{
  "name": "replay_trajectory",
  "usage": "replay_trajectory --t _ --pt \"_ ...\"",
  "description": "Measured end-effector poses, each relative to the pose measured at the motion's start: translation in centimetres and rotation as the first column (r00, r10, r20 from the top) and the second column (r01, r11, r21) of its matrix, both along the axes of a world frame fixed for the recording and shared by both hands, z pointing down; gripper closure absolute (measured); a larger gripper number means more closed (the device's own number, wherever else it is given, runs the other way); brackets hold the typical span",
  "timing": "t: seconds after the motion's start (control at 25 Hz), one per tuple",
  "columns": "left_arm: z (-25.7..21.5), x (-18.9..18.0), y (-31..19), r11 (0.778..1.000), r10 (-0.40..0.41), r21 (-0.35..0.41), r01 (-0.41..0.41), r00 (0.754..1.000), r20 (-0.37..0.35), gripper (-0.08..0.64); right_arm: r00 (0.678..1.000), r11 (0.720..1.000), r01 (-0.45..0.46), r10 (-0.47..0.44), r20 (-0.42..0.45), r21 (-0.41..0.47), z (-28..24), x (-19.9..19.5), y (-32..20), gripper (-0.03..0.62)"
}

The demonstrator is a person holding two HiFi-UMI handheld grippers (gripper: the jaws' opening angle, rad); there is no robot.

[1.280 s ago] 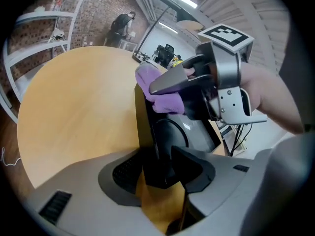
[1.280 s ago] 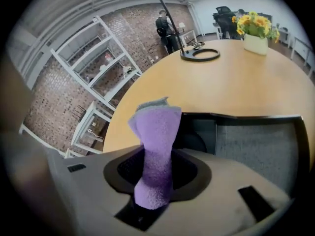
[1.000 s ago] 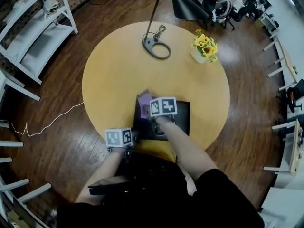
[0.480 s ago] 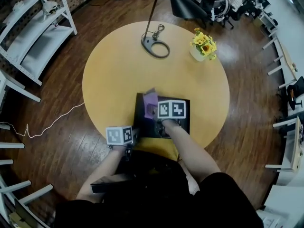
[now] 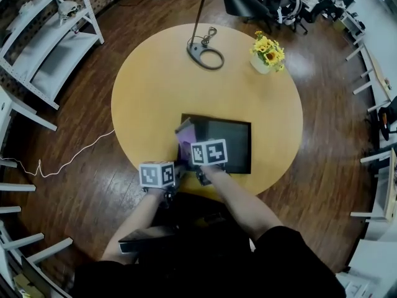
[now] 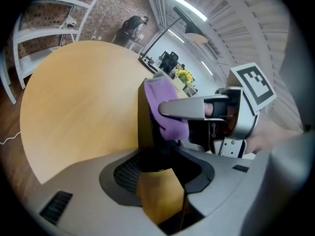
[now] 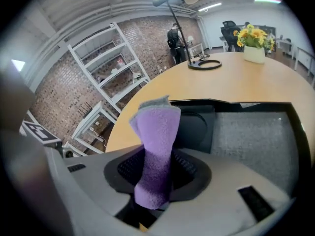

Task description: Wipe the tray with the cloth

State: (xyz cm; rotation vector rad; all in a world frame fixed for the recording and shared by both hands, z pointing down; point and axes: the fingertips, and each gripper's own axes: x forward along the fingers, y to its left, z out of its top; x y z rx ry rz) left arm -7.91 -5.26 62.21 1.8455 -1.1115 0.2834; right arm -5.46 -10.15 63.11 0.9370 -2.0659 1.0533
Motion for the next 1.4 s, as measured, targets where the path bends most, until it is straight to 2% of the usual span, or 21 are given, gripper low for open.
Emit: replay_trajectory --t 0.24,0.4,0.52,0.6,0.68,0.76,0.92,1.0,1.12,1.4 --pt "0.4 -0.6 -0.1 1.000 -0.017 -0.006 0.017 1.000 0.004 0.391 0.998 0.998 -0.049 0.050 -0.045 0.028 0.5 4.7 -0.3 0.456" --pt "-0.1 -0.9 -0.1 0.999 -0.045 0.014 0.045 0.999 -0.019 0.392 0.993 0.994 -0.104 0.105 -0.047 0.033 0.4 6.2 -0.4 0.456" --pt "-2.0 -2.8 -0.4 0.987 -0.139 0.066 0.145 0.987 -0.085 0.391 0.990 0.989 -0.139 0.139 0.006 0.058 -1.0 5.3 -0.3 0.457" --pt "-2.8 -5.0 -0.6 0.968 -0.229 0.072 0.240 0.964 -0.134 0.393 0.991 0.988 -0.131 0.127 0.050 0.086 -2.0 3.7 0.3 0.457" --pt "-2.8 -6.9 -0.7 0.950 -0.296 0.055 0.308 0.941 -0.165 0.391 0.994 0.989 -0.100 0.096 0.049 0.104 -2.1 1.8 1.4 0.457" --pt "-2.7 -8.0 -0.6 0.941 -0.325 0.044 0.336 0.931 -0.166 0.393 0.998 0.994 -0.054 0.053 0.016 0.095 -1.5 0.1 3.2 0.457" --pt "-2.5 -8.6 -0.5 0.942 -0.323 0.045 0.331 0.937 -0.136 0.391 0.996 0.992 0.045 -0.037 -0.076 0.118 -0.2 -1.0 5.0 0.456" --pt "-2.2 -8.3 -0.5 0.949 -0.306 0.045 0.313 0.945 -0.116 0.391 0.987 0.987 0.090 -0.070 -0.144 0.133 0.4 -0.1 4.9 0.456" --pt "-1.8 -7.7 -0.7 0.958 -0.277 0.049 0.281 0.957 -0.083 0.391 0.975 0.980 0.138 -0.109 -0.194 0.140 0.7 1.3 4.7 0.456" --pt "-1.6 -6.2 -1.7 0.979 -0.194 0.058 0.194 0.981 0.002 0.391 0.973 0.968 0.168 -0.132 -0.191 0.186 0.8 3.8 4.6 0.456"
